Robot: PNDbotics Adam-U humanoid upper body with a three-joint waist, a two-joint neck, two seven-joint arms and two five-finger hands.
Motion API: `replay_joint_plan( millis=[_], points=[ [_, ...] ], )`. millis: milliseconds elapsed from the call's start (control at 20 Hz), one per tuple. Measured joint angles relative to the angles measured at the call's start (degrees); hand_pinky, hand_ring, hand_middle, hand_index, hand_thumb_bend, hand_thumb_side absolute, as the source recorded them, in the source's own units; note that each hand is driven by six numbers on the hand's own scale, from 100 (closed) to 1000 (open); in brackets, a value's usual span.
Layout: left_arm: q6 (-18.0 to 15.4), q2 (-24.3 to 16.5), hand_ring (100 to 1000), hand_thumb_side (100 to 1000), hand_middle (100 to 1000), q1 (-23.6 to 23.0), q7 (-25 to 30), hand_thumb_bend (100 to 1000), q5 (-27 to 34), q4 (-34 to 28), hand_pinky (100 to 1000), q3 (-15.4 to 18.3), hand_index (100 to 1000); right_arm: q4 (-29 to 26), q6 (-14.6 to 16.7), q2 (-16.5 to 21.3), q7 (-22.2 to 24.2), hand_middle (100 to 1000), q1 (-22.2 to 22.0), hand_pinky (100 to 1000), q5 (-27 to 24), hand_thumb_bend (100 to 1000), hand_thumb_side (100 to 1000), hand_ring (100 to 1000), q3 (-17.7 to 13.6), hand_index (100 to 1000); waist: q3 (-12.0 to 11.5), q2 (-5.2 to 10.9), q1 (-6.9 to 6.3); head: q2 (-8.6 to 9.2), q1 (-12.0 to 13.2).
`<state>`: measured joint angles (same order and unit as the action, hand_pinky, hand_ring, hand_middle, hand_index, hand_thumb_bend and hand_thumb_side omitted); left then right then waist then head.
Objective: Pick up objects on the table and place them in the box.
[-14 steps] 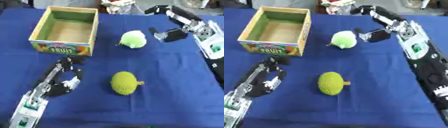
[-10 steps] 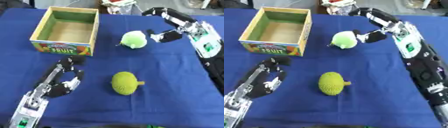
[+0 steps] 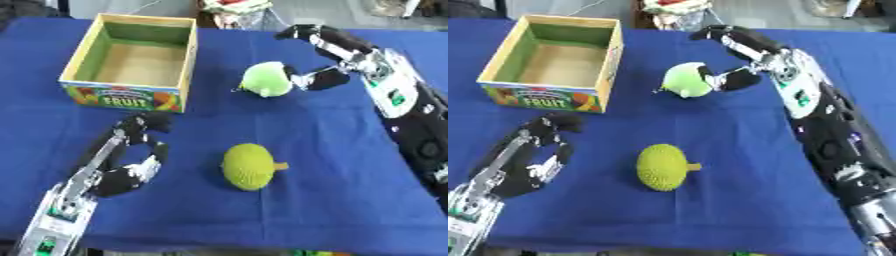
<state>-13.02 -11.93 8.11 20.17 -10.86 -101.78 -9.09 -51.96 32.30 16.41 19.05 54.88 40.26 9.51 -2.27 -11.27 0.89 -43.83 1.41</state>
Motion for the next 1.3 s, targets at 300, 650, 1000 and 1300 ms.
replay_joint_plan(
  millis=[300,650,1000,1300],
  points=[
    [0.0,0.0,774,534,761,0.0,0.3,207,0.1,0.0,544,-0.1,853,4.4,-0.4,-1.7,-0.8,878,1.3,943,3.7,100,374,948,-1.3,940,-0.2,-0.01,-0.06,0.0,-0.1],
    [0.0,0.0,775,536,761,0.1,0.6,204,0.3,0.0,545,-0.4,854,9.6,-1.0,-3.7,-2.9,877,2.7,943,9.2,100,419,946,-3.3,939,-0.6,-0.06,-0.06,0.0,-0.5],
    [-0.1,0.5,776,536,762,0.4,1.0,202,0.4,0.0,546,-0.7,855,14.0,-2.6,-5.6,-5.0,877,3.1,948,13.8,100,486,946,-5.4,939,-0.8,-0.37,-0.38,0.0,-1.0],
    [-0.2,0.5,777,536,763,0.5,1.2,201,0.6,0.0,546,-0.7,856,16.6,-4.5,-6.6,-7.1,874,3.6,947,16.6,100,497,941,-7.2,937,-1.0,-0.46,-0.41,0.0,-1.4]
  ],
)
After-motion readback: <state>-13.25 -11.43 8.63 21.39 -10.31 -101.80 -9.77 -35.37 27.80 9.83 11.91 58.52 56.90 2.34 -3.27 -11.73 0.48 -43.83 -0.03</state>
